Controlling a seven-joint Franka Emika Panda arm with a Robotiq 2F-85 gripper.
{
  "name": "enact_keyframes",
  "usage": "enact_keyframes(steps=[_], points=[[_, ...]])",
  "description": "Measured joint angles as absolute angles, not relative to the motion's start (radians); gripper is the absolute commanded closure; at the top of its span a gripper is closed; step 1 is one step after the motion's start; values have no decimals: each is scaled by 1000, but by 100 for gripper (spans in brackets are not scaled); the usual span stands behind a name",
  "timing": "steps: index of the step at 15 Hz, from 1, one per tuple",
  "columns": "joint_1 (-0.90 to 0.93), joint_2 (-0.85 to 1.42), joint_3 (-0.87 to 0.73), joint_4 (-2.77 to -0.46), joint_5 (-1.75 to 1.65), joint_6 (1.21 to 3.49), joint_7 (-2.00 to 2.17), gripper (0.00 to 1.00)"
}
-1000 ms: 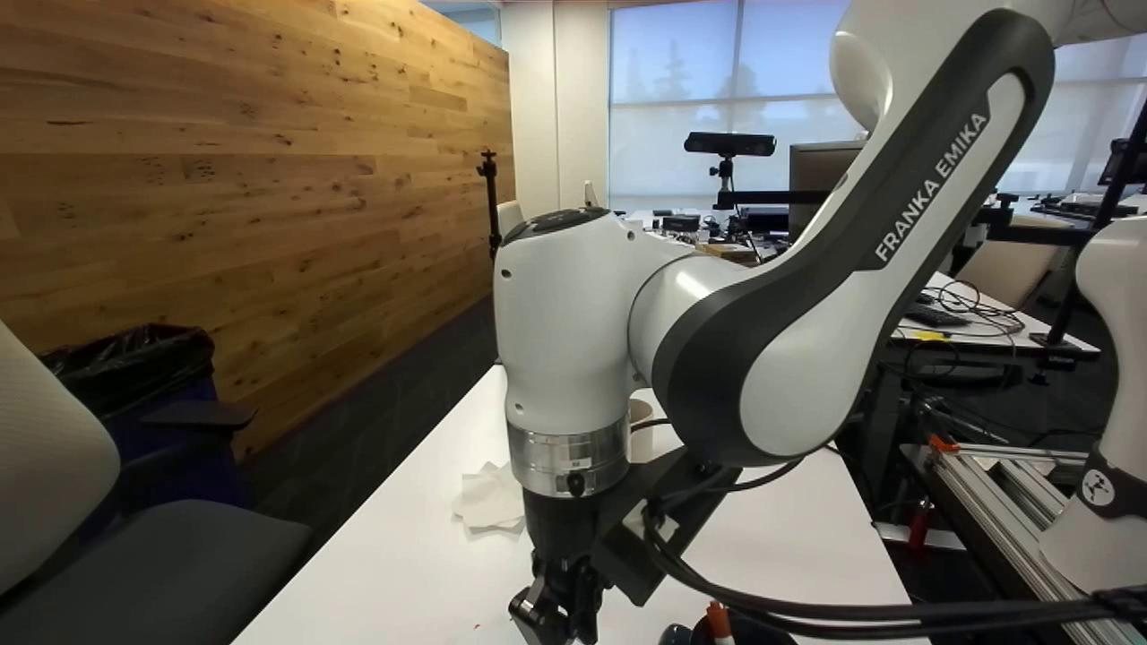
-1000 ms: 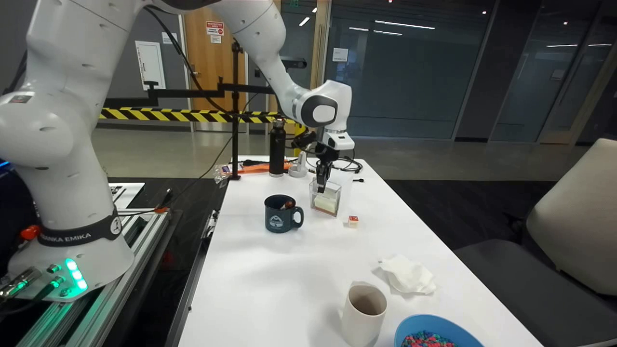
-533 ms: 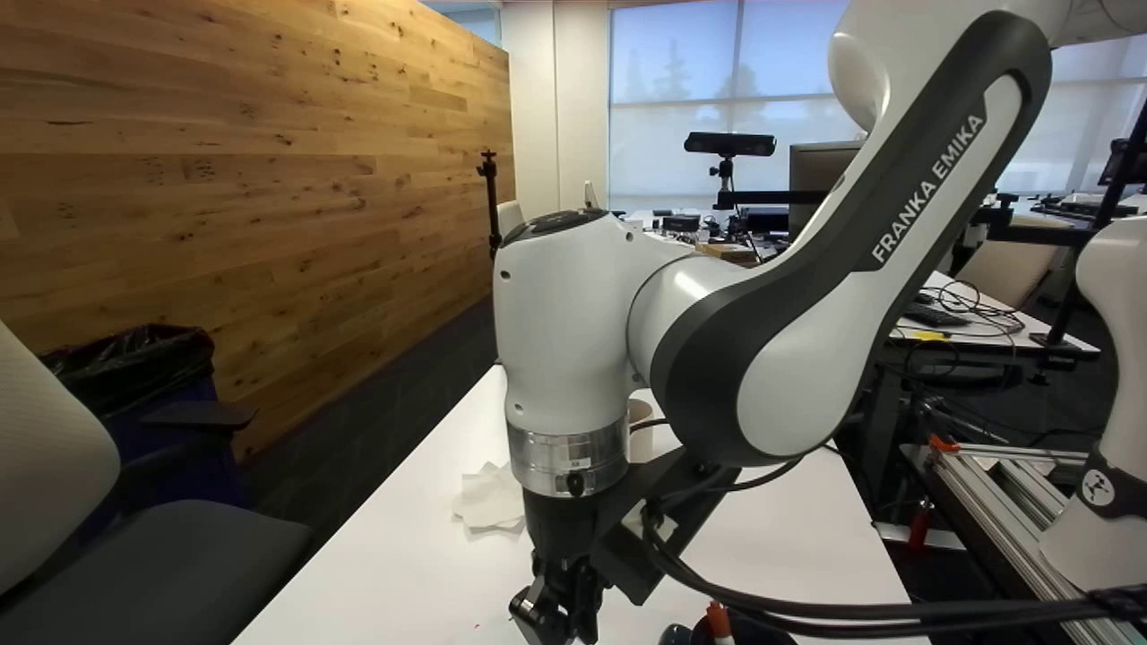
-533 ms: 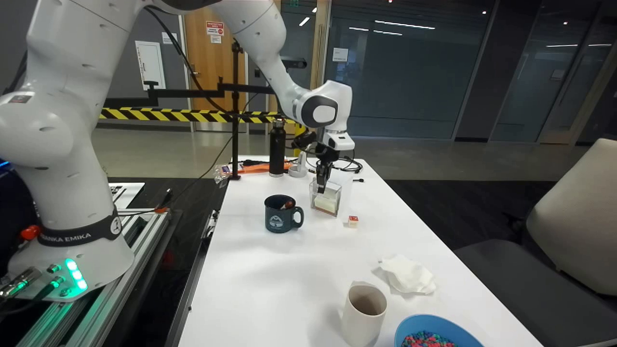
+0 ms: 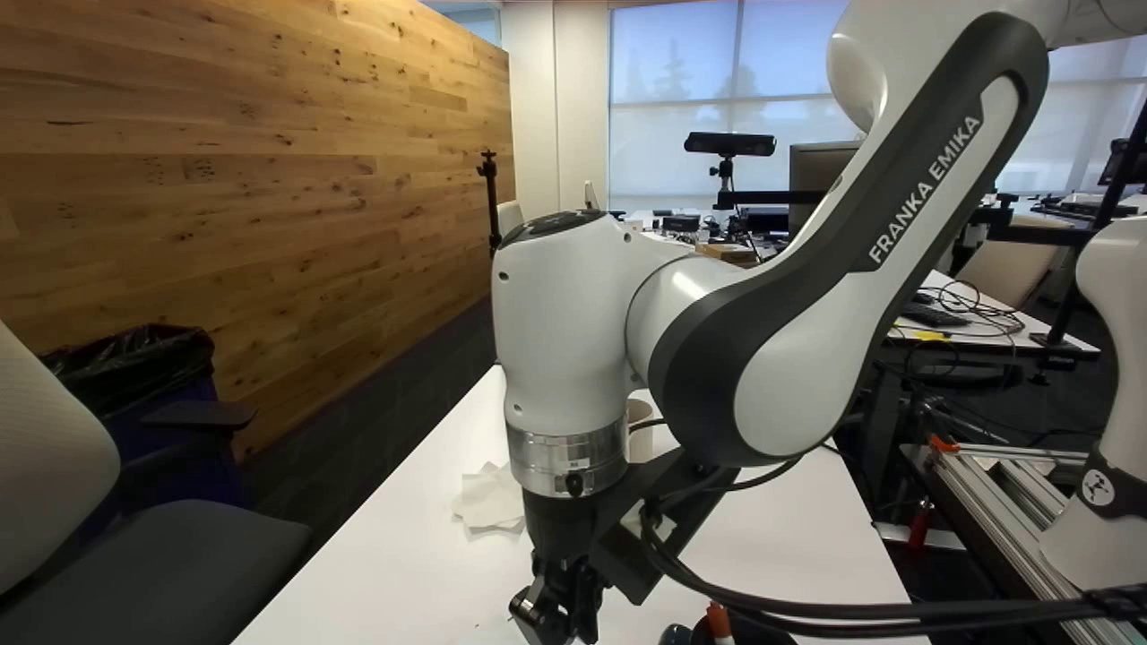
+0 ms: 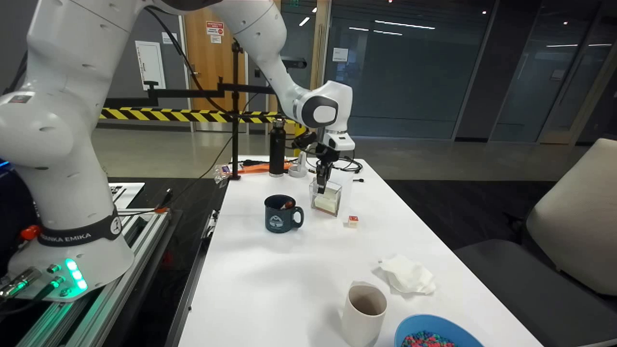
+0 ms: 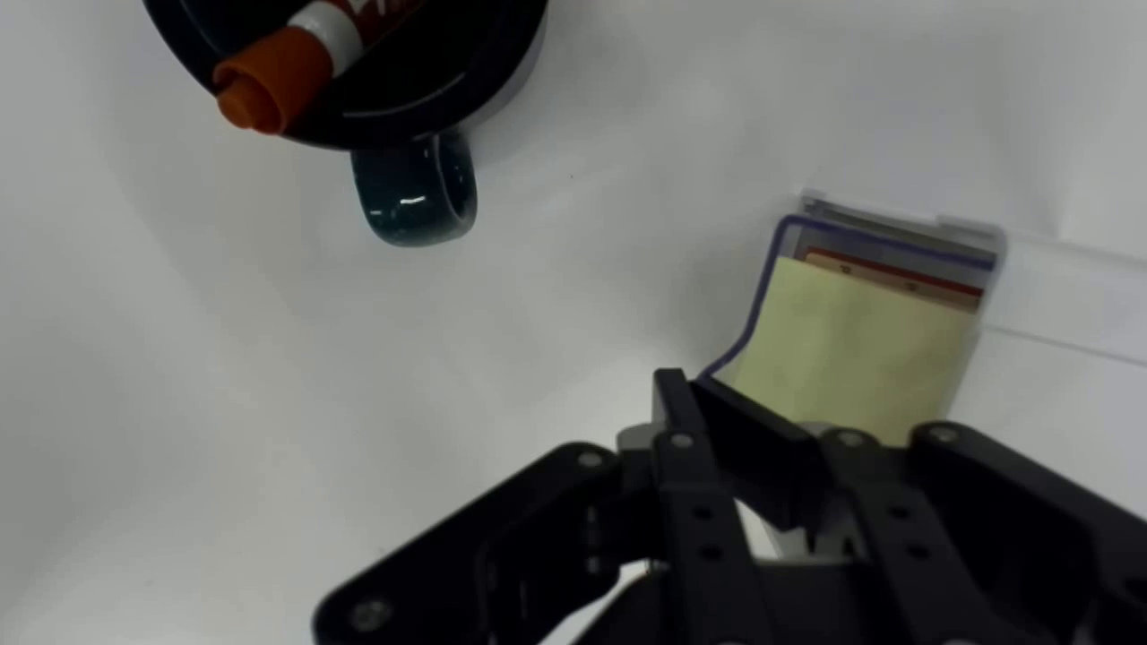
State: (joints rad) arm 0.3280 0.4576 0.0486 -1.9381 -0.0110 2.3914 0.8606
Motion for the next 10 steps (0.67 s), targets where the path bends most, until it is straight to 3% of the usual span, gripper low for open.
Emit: enact_keyframes(steps=[10], points=[[326,459,49,-1937,-11,2384,861,99]])
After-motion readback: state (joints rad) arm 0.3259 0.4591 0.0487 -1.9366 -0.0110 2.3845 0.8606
